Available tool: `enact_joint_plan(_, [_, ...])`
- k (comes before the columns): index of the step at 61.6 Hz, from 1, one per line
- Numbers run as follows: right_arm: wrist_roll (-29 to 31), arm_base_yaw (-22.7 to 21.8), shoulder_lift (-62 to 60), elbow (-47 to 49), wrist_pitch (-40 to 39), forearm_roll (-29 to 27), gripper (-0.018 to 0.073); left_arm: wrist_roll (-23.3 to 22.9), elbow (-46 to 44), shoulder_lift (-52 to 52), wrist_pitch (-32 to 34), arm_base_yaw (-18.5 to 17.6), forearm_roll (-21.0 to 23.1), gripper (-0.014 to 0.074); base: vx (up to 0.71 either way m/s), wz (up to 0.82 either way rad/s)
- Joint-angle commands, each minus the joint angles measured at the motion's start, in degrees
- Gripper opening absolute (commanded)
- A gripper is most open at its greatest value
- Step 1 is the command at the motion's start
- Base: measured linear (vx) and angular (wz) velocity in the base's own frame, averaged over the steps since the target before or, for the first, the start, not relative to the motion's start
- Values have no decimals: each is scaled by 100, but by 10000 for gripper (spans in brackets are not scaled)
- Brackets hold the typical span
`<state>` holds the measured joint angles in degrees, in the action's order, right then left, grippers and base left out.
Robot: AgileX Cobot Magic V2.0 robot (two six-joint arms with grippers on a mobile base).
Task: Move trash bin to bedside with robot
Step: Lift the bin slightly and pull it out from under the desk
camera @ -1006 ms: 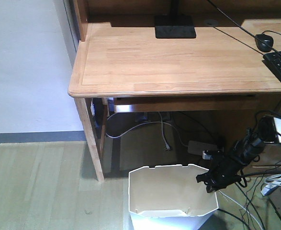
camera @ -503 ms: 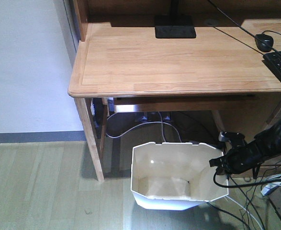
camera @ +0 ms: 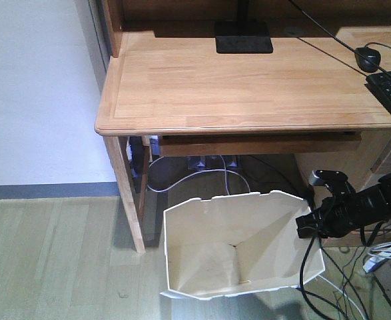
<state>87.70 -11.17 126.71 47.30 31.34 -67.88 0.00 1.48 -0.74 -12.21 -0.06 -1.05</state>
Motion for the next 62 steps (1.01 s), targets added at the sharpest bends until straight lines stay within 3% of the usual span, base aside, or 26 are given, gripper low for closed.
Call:
enact_joint_plan(1, [24,-12,-611,17,1151,-407,-6,0,108,-82,392,-13,23,-6,0,0])
enact_joint_plan(62, [24,-12,-640,17,1199,-426,-6,0,108,-82,392,-13,23,-6,0,1])
